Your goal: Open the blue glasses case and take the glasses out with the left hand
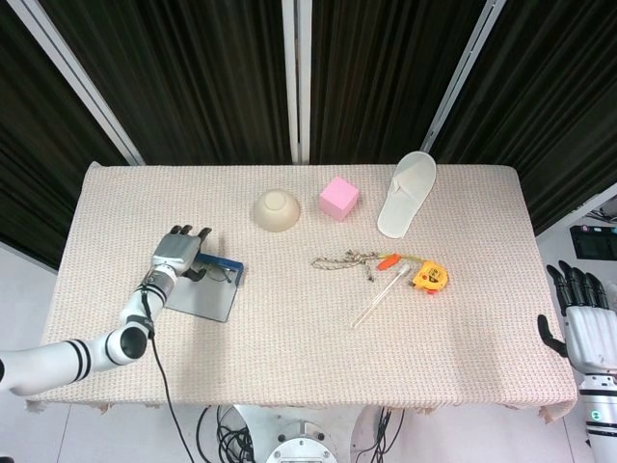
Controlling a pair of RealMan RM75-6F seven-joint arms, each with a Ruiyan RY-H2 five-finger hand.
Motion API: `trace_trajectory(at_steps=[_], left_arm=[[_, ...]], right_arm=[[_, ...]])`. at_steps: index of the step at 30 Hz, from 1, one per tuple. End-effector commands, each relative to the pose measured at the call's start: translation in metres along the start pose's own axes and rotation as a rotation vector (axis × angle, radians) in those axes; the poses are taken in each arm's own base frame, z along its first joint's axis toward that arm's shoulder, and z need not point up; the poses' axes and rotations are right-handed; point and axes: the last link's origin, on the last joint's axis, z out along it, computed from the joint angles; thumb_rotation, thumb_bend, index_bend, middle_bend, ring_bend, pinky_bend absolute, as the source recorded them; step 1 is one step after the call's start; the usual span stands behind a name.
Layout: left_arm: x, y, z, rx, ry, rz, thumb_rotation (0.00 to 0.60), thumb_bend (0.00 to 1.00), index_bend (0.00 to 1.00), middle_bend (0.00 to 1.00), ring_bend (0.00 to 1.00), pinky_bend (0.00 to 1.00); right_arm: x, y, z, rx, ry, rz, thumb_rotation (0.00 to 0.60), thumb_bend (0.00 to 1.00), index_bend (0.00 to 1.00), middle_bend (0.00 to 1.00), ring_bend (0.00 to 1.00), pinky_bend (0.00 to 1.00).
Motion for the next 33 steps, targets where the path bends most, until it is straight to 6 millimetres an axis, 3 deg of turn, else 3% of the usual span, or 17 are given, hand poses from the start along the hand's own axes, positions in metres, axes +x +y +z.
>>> trace_trajectory(at_steps=[1,9,19,21,24,33], left_arm=[[0.005,-0.003,-0.008,0.023,-0.014,0.034,0.521,0.36,0.04,0.35,0.00,0.01],[0.003,0.000,-0.022,0.027,-0.067,0.037,0.490,0.36,0.04,0.38,0.00,0.04],[-0.005,0.013,-0.028,-0.083,-0.034,0.027,0.478,0.33,0.06,0.33,0.05,0.09],[-0.004,0.015,-0.026,-0.087,-0.010,0.010,0.498,0.30,0.06,0.31,0.05,0.10],[-0.005,0.014,-0.023,-0.094,0.027,0.006,0.593,0.29,0.06,0.24,0.05,0.13],[-0.012,0.011,-0.013,-0.101,0.045,-0.037,0.600,0.29,0.16,0.21,0.05,0.16]], right_arm=[[0.000,-0.001,0.000,0.003,0.001,-0.001,0.600,0.39,0.00,0.00,0.00,0.00],[-0.001,-0.005,0.000,0.008,-0.002,-0.008,0.600,0.39,0.00,0.00,0.00,0.00],[0.001,-0.006,0.000,0.010,0.007,-0.010,0.600,0.41,0.00,0.00,0.00,0.00],[0.002,-0.005,-0.001,0.010,0.017,-0.008,0.600,0.41,0.00,0.00,0.00,0.00],[0.003,-0.004,-0.001,0.008,0.030,-0.004,0.600,0.41,0.00,0.00,0.00,0.00],[0.002,0.001,0.001,-0.001,0.031,0.000,0.600,0.41,0.00,0.00,0.00,0.00]])
